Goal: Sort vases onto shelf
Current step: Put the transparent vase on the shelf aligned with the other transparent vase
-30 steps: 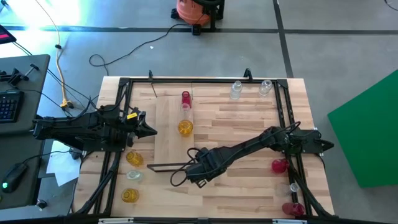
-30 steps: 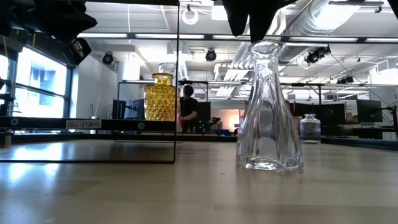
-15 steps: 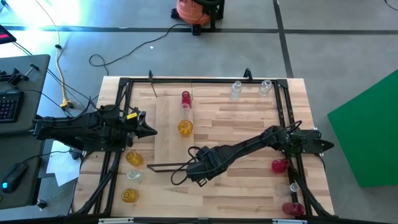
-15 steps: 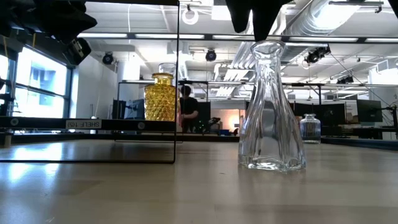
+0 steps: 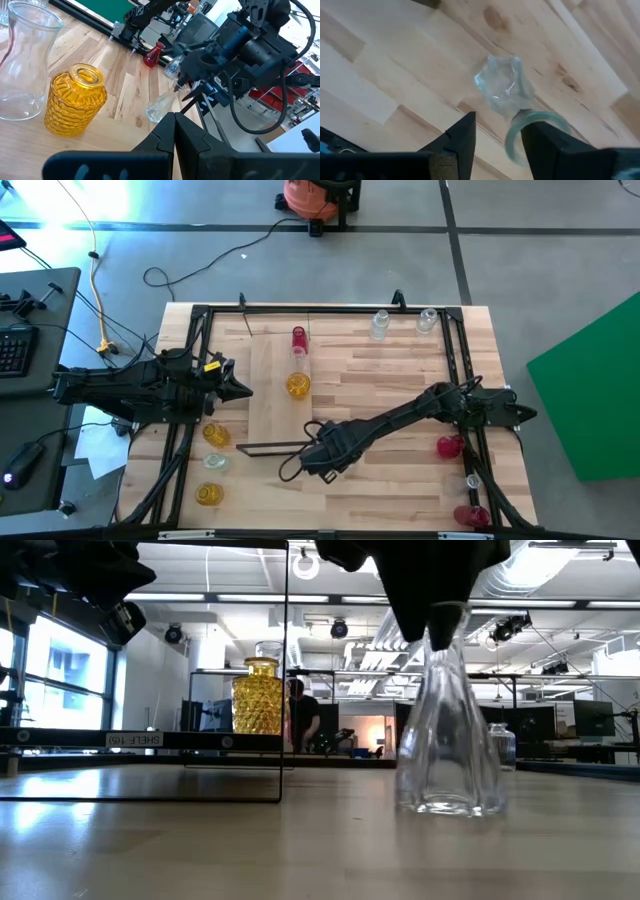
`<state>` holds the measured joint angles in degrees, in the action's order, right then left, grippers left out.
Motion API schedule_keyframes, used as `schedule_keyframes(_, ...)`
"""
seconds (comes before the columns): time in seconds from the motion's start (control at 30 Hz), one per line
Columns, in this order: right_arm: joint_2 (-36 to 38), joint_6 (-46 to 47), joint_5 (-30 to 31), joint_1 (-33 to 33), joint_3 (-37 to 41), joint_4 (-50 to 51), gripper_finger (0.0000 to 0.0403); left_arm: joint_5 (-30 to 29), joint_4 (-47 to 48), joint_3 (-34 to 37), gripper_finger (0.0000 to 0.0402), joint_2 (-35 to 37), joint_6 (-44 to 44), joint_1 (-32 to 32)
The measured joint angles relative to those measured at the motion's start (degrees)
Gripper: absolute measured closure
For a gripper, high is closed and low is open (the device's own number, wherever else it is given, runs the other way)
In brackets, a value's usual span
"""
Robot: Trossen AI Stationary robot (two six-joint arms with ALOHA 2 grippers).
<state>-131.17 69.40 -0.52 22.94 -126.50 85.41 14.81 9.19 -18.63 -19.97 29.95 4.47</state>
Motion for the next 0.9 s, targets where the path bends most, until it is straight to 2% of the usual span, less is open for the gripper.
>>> schedule_keyframes(0.17, 0.4, -0.5, -1.3, -0.1, 2.0, -1.6, 0.0288, 0.0, 0.0, 0.0, 0.0401, 0.0, 0.0, 0.0)
schedule_keyframes(0.4, 0.5, -3.5, -2.1, 0.0, 1.2, -0.4, 0.0389, 0.0, 0.0, 0.0, 0.0401, 0.0, 0.0, 0.0)
schedule_keyframes(0.53, 0.1, -4.0, -2.5, -0.2, -0.8, 3.2, 0.0382, 0.0, 0.0, 0.0, 0.0401, 0.0, 0.0, 0.0)
schedule_keyframes(0.6, 0.1, -5.4, -3.4, -0.5, -1.9, 4.3, 0.0391, 0.0, 0.0, 0.0, 0.0401, 0.0, 0.0, 0.0)
schedule_keyframes(0.9, 1.0, -12.2, -3.7, -3.2, -4.8, 4.4, 0.0398, 0.0, 0.0, 0.0, 0.0401, 0.0, 0.5, 0.0)
